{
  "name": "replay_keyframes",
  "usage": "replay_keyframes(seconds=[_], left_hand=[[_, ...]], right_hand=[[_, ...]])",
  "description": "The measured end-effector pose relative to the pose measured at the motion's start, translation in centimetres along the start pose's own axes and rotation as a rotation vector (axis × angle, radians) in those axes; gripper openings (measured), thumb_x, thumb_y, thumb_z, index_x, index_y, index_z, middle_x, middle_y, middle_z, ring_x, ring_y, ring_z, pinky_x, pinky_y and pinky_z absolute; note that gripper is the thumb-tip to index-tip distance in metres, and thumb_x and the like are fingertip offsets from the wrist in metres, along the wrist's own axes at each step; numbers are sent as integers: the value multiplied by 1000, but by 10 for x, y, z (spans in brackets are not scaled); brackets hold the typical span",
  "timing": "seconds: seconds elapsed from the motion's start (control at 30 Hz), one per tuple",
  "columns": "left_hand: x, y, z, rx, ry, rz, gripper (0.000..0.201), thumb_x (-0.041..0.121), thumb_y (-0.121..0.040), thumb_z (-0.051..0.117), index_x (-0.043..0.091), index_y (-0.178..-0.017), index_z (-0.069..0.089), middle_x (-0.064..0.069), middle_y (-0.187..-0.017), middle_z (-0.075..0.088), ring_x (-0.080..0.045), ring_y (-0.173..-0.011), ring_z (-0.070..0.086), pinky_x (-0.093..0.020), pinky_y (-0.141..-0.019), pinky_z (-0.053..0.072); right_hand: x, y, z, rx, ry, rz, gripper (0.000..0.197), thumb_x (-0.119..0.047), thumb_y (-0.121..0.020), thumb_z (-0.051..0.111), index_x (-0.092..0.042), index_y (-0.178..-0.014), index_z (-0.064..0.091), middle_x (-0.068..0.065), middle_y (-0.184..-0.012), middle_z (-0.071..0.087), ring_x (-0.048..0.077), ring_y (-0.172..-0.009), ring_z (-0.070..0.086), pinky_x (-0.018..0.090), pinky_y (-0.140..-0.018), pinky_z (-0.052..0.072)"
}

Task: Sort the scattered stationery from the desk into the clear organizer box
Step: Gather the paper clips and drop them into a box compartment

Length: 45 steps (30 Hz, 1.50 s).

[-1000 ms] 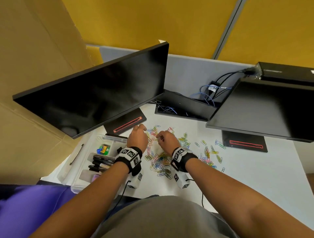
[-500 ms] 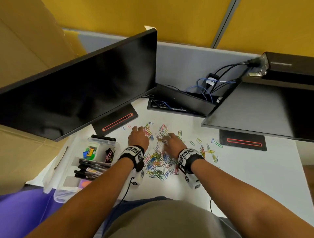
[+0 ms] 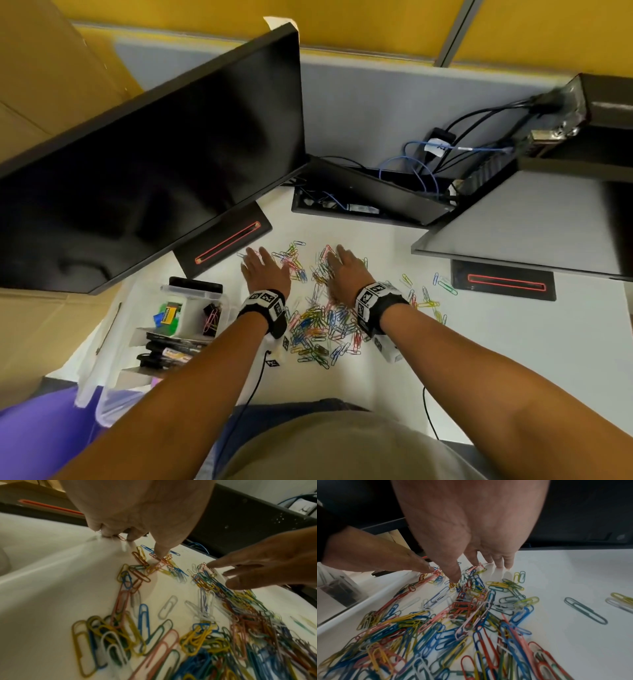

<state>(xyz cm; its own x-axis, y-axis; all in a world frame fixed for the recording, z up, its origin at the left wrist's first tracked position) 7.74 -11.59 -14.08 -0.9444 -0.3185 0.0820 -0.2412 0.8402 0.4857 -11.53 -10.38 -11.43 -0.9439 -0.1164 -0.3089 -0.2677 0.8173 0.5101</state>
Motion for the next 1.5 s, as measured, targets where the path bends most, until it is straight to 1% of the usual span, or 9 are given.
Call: replay_keyframes(seconds=[0.37,0.5,0.63,0.73,0.83,0.97,1.2,1.37,1.5], left_hand=[[12,32,9,27,-139,249,61,36,-105,27,5,-154,10,-13,-163,4,-26,-150,8,-45,-122,10],[21,56,17,56,-133,406,57,32,-102,41,11,-152,24,-10,-160,18,-24,-147,20,-42,-120,18],[28,58,8,91,-24,416,55,29,-94,58,13,-143,39,-10,-147,40,-26,-132,41,-39,-110,34],[35,45,-8,106,-28,386,64,32,-89,66,14,-143,37,-12,-145,38,-29,-128,42,-40,-105,36],[39,30,-14,47,-54,373,82,37,-85,72,15,-150,26,-14,-153,27,-32,-134,36,-44,-108,33],[44,20,-9,-14,-147,415,96,43,-78,77,16,-151,21,-12,-155,23,-32,-138,32,-46,-109,31],[57,34,-1,62,-153,542,44,19,-83,70,16,-123,51,-6,-121,50,-26,-108,50,-37,-88,38],[59,37,3,60,-95,558,16,11,-88,60,15,-104,56,-5,-103,57,-28,-94,56,-38,-79,39],[56,38,4,48,-33,539,11,9,-90,57,16,-98,57,-6,-95,57,-31,-83,57,-38,-75,42]], right_hand=[[-24,-7,18,-6,158,-128,69,-24,-98,48,-7,-155,12,12,-163,2,36,-149,7,48,-121,15],[-26,7,27,39,177,-217,65,-18,-87,63,-9,-145,38,12,-154,28,36,-140,29,47,-115,27],[-19,17,23,99,167,-230,42,-14,-84,64,-13,-125,60,9,-128,53,32,-116,51,43,-101,40],[-5,19,10,159,93,-154,37,-11,-83,60,-12,-120,60,10,-122,55,31,-106,54,40,-92,43],[4,17,5,170,75,-96,41,-17,-85,60,-11,-126,57,11,-125,53,31,-110,51,40,-92,42],[-2,13,8,142,137,-142,47,-13,-83,61,-11,-130,53,13,-128,52,33,-110,51,41,-91,44],[-10,6,9,127,242,-187,31,-8,-88,57,-10,-118,62,10,-115,56,30,-103,53,39,-84,41],[-7,9,11,143,237,-163,21,-10,-91,56,-11,-111,62,7,-106,61,29,-98,56,37,-85,40],[-5,12,8,154,191,-129,15,-11,-89,57,-15,-102,65,4,-98,64,26,-93,58,36,-84,40]])
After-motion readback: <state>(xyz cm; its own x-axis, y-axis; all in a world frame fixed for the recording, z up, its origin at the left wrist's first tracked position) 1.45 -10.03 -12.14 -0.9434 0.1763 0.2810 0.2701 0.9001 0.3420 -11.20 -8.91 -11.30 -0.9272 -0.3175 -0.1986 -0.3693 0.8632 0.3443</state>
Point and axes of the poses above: each hand's wrist, its own y-axis away from the middle knuckle, its own z-axis out of the palm, x = y × z, the point moved 7 cm from there along -y, towards the middle knuckle
